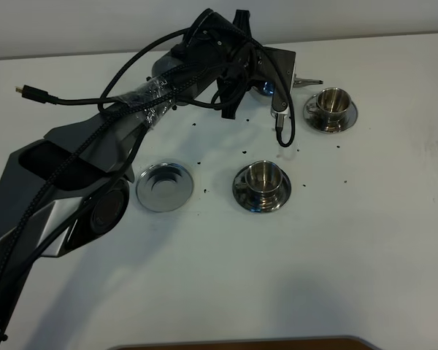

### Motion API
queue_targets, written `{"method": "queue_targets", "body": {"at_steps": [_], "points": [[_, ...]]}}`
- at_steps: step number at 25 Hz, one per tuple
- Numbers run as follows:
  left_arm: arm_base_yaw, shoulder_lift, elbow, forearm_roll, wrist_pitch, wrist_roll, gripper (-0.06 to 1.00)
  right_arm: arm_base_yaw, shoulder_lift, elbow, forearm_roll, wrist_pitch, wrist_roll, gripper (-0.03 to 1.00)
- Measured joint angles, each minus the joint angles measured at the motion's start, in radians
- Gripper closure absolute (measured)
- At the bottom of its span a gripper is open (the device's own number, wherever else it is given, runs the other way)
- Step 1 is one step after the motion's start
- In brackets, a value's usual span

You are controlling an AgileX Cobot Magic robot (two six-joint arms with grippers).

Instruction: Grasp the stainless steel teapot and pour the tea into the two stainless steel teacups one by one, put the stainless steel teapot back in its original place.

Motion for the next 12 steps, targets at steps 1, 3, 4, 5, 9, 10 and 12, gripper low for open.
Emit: {"method": "queue_targets", "body": {"at_steps": [1, 3, 4, 5, 9, 10, 12], "points": [[-0.002, 0.0, 0.0, 0.002, -0.008, 0.0, 0.7, 0.0, 0.0, 0.0, 0.0, 0.0, 0.0, 0.73], [-0.003, 0.0, 0.0, 0.004, -0.021, 0.0, 0.7, 0.0, 0.0, 0.0, 0.0, 0.0, 0.0, 0.73], [-0.003, 0.0, 0.0, 0.007, -0.031, 0.0, 0.7, 0.0, 0.0, 0.0, 0.0, 0.0, 0.0, 0.73], [-0.003, 0.0, 0.0, 0.01, -0.039, 0.002, 0.7, 0.0, 0.0, 0.0, 0.0, 0.0, 0.0, 0.73], [-0.003, 0.0, 0.0, 0.042, -0.06, 0.004, 0.7, 0.0, 0.0, 0.0, 0.0, 0.0, 0.0, 0.73], [-0.004, 0.0, 0.0, 0.053, -0.065, 0.004, 0.7, 0.0, 0.0, 0.0, 0.0, 0.0, 0.0, 0.73], [-0.007, 0.0, 0.0, 0.068, -0.072, 0.004, 0.7, 0.0, 0.0, 0.0, 0.0, 0.0, 0.0, 0.73]]}}
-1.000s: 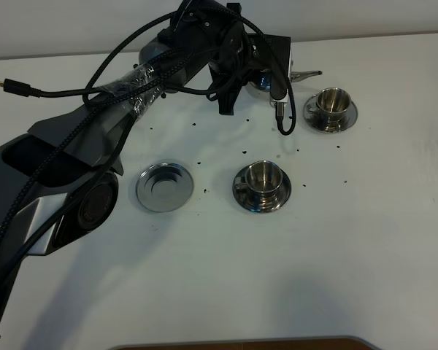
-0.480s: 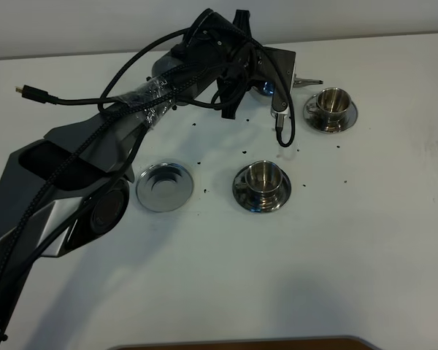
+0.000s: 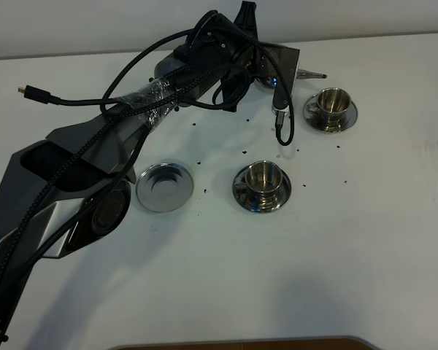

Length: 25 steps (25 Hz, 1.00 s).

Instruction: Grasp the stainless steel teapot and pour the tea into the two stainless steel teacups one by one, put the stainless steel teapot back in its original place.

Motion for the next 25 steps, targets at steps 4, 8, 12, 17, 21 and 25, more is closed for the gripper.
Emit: {"method": "queue_targets", "body": {"at_steps": [4, 8, 12, 17, 21, 25], "points": [[-0.011, 0.0, 0.0, 0.019, -0.015, 0.003, 0.7, 0.0, 0.0, 0.0, 0.0, 0.0, 0.0, 0.73], [-0.016, 0.0, 0.0, 0.021, -0.021, 0.026, 0.7, 0.0, 0.0, 0.0, 0.0, 0.0, 0.0, 0.73], [-0.016, 0.0, 0.0, 0.024, -0.021, 0.06, 0.7, 0.0, 0.0, 0.0, 0.0, 0.0, 0.0, 0.73], [-0.016, 0.0, 0.0, 0.048, -0.023, 0.075, 0.7, 0.0, 0.0, 0.0, 0.0, 0.0, 0.0, 0.73], [-0.016, 0.001, 0.0, 0.094, -0.062, 0.077, 0.7, 0.0, 0.0, 0.0, 0.0, 0.0, 0.0, 0.73], [-0.016, 0.006, 0.0, 0.112, -0.098, 0.081, 0.7, 0.0, 0.0, 0.0, 0.0, 0.0, 0.0, 0.73]]}}
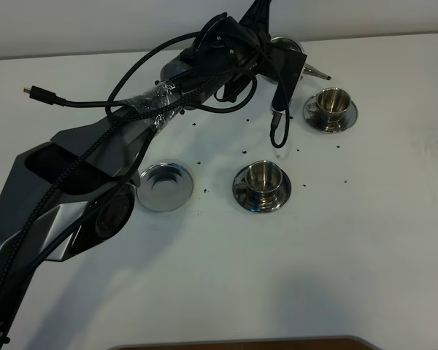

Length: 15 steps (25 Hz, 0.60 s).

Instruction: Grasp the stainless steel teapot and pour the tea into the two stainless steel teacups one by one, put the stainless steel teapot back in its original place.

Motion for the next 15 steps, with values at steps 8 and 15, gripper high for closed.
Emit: {"method": "queue_targets", "body": {"at_steps": [8, 15], "points": [[0.0, 0.024, 0.001, 0.058, -0.037, 0.004, 0.7, 0.0, 0.0, 0.0, 0.0, 0.0, 0.0, 0.73], [0.0, 0.024, 0.001, 0.089, -0.083, 0.005, 0.7, 0.0, 0.0, 0.0, 0.0, 0.0, 0.0, 0.73]]}}
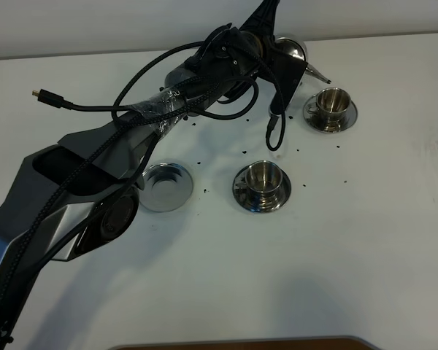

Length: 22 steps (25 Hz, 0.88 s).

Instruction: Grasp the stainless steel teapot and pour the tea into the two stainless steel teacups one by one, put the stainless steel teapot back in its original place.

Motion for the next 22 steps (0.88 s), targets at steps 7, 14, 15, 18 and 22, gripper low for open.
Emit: {"method": "queue_targets", "body": {"at_steps": [7, 14, 15, 18, 22], "points": [[0.0, 0.0, 0.0, 0.048, -0.028, 0.0, 0.7, 0.0, 0.0, 0.0, 0.0, 0.0, 0.0, 0.73], [0.0, 0.01, 0.0, 0.051, -0.053, 0.035, 0.7, 0.0, 0.0, 0.0, 0.0, 0.0, 0.0, 0.73], [0.0, 0.011, 0.0, 0.051, -0.058, 0.039, 0.7, 0.0, 0.0, 0.0, 0.0, 0.0, 0.0, 0.73], [0.0, 0.011, 0.0, 0.052, -0.078, 0.044, 0.7, 0.0, 0.0, 0.0, 0.0, 0.0, 0.0, 0.73], [0.0, 0.011, 0.0, 0.052, -0.081, 0.046, 0.7, 0.0, 0.0, 0.0, 0.0, 0.0, 0.0, 0.73]]}}
